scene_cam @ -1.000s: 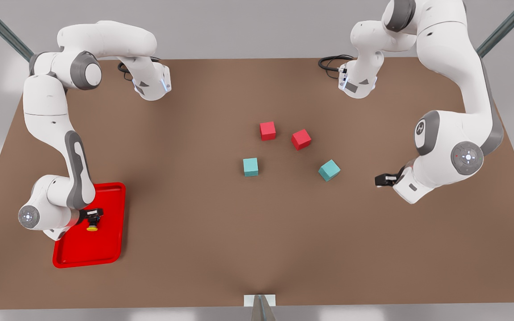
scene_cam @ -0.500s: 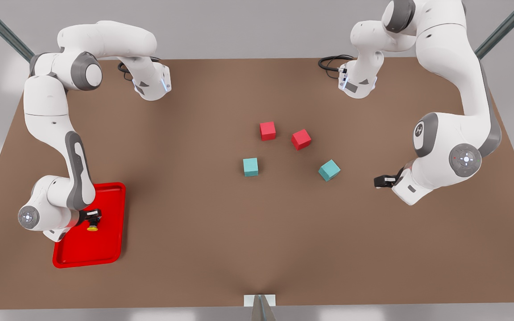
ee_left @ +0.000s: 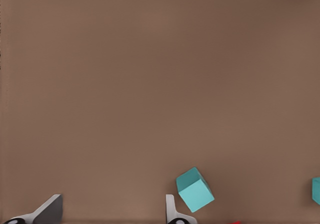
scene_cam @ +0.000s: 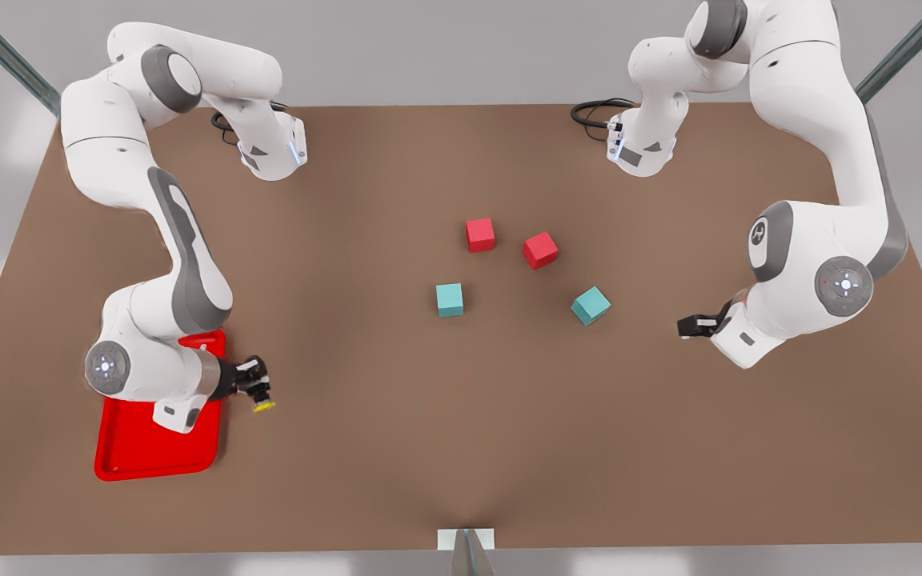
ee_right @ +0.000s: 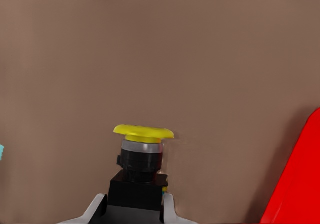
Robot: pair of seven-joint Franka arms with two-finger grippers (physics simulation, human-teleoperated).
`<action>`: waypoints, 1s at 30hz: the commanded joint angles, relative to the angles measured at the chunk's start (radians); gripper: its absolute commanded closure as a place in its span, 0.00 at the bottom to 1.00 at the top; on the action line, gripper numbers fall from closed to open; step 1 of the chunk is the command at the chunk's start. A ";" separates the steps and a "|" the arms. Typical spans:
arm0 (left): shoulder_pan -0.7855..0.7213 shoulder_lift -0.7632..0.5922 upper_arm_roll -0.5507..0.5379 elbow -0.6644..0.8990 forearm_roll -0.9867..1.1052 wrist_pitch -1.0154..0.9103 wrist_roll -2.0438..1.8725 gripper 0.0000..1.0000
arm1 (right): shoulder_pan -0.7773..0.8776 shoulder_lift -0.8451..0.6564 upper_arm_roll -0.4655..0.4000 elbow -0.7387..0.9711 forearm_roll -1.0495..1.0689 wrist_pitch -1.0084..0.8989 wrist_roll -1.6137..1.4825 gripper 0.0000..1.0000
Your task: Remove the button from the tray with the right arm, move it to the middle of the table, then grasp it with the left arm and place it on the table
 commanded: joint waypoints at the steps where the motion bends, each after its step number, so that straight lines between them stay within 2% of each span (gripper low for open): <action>1: 0.001 -0.002 0.000 0.000 0.006 0.000 0.007 0.00 | 0.070 0.006 0.012 0.045 0.027 -0.060 0.677 0.51; 8: 0.014 0.017 0.008 0.008 0.007 0.026 0.014 0.00 | 0.356 0.090 -0.016 0.088 0.051 0.306 1.033 0.51; 9: 0.017 0.017 0.008 0.008 0.007 0.026 0.014 0.00 | 0.419 0.093 -0.057 0.091 0.053 0.358 1.073 0.50; 11: 0.025 0.014 0.008 0.008 0.007 0.024 0.014 0.00 | 0.478 0.110 -0.080 0.098 0.051 0.412 1.122 0.50; 13: 0.028 0.012 0.008 0.008 0.007 0.021 0.013 0.00 | 0.637 0.210 -0.206 0.229 0.053 0.441 1.221 0.50; 16: 0.028 0.012 0.008 0.008 0.024 0.023 0.014 0.00 | 0.769 0.302 -0.295 0.304 0.053 0.581 1.402 0.50; 18: 0.033 0.012 0.008 0.008 0.029 0.023 0.014 0.00 | 0.831 0.334 -0.327 0.305 0.051 0.659 1.504 0.50; 19: 0.033 0.012 0.008 0.008 0.029 0.021 0.014 0.00 | 0.875 0.353 -0.370 0.305 0.053 0.714 1.574 0.50; 20: 0.036 0.012 0.008 0.008 0.029 0.021 0.014 0.00 | 0.877 0.368 -0.376 0.307 0.053 0.754 1.606 0.00; 24: 0.040 0.012 0.009 0.007 0.030 0.021 0.013 0.00 | 0.864 0.363 -0.376 0.310 0.053 0.756 1.603 0.00; 25: 0.040 0.012 0.009 0.007 0.030 0.021 0.013 0.00 | 0.828 0.339 -0.370 0.308 0.054 0.701 1.594 0.00; 26: 0.028 0.015 0.006 0.010 0.027 0.026 0.011 0.00 | 0.756 0.273 -0.349 0.290 0.058 0.589 1.476 0.00; 27: -0.021 0.023 -0.003 0.056 0.024 0.026 -0.038 0.00 | 0.673 0.227 -0.286 0.264 0.058 0.411 1.308 0.00; 28: -0.084 0.038 -0.003 0.105 0.023 0.026 -0.159 0.00 | 0.578 0.130 -0.243 0.152 0.061 0.291 1.145 0.00; 29: -0.136 0.061 -0.003 0.131 0.023 0.028 -0.234 0.00 | 0.414 0.015 -0.179 -0.018 0.062 0.260 0.943 0.00; 30: -0.157 0.075 -0.003 0.134 0.021 0.060 -0.240 0.00 | 0.256 -0.040 -0.151 -0.047 0.051 0.107 0.738 0.00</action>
